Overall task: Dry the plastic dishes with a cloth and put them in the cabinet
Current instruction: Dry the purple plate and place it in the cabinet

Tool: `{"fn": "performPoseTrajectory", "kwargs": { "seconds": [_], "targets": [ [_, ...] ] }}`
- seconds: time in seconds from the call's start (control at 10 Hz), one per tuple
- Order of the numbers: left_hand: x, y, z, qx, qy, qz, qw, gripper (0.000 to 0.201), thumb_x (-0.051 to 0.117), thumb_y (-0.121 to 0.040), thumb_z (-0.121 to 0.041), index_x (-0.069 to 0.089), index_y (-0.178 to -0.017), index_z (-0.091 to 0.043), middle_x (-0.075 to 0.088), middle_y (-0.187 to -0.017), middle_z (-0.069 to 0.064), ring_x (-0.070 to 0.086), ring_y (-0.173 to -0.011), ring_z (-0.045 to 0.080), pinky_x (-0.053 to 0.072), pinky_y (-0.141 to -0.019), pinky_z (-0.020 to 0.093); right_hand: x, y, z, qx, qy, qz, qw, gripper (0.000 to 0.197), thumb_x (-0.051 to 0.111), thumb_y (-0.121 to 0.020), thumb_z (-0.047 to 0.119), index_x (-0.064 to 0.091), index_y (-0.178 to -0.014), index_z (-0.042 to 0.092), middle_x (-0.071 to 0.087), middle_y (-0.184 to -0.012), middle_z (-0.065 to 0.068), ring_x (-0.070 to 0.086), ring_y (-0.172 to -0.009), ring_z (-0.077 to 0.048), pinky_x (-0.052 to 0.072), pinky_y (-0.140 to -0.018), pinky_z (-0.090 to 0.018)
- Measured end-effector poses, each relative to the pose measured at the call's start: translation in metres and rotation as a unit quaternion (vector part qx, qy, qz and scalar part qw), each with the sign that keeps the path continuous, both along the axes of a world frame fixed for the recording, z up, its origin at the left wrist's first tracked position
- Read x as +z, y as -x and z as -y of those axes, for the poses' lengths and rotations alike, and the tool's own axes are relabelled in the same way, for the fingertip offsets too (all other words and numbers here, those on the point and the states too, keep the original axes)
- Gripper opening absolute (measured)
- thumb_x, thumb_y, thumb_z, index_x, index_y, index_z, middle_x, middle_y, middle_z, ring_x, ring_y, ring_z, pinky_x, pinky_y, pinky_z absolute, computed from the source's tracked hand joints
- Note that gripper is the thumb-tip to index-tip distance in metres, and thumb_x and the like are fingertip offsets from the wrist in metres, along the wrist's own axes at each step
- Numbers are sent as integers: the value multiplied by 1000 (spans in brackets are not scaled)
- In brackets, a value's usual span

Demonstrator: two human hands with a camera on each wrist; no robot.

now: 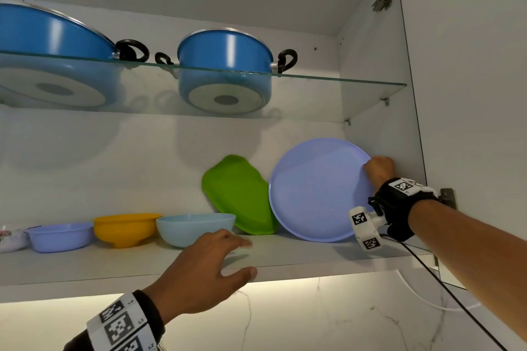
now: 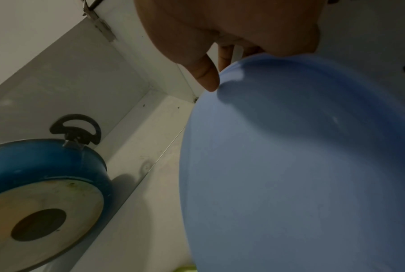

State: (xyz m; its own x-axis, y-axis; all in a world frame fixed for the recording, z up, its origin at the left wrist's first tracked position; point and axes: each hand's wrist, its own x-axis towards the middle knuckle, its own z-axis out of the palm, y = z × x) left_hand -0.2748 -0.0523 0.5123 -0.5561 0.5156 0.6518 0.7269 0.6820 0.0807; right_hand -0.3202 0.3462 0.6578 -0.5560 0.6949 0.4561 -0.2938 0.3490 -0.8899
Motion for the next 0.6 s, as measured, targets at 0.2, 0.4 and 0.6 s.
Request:
{"fn": "performPoseTrajectory", "kwargs": {
  "seconds": [0.2, 0.4, 0.6],
  "targets": [
    [12, -4, -7, 36, 0, 15, 999, 106, 33, -62, -97, 6, -153, -50, 13, -161, -15, 14, -147, 7, 24, -115, 27, -2, 13, -8, 15, 9, -19, 1000, 38, 64, -83, 8, 61, -119, -4, 63, -107, -17, 55, -83, -26, 41, -71, -32],
    [22, 4, -5, 99, 0, -29, 995, 119, 15, -52, -102, 16, -154, -42, 32, -152, -9, 29, -137, 12, 34, -108, 29, -9, -2, 10, 54, 26, -11, 998, 43, 71, -76, 12, 59, -116, 1, 60, -109, -12, 55, -77, -25, 40, -66, -33],
    [19, 2, 7, 104, -19, -39, 994, 113, 16, -53, -103, 37, -145, -42, 44, -134, -17, 35, -115, 2, 32, -88, 21, -2, -11, 23, 93, 17, -27, 995, 28, 69, -77, 7, 64, -103, 1, 54, -103, -9, 49, -81, -28, 41, -74, -36]
  ]
}}
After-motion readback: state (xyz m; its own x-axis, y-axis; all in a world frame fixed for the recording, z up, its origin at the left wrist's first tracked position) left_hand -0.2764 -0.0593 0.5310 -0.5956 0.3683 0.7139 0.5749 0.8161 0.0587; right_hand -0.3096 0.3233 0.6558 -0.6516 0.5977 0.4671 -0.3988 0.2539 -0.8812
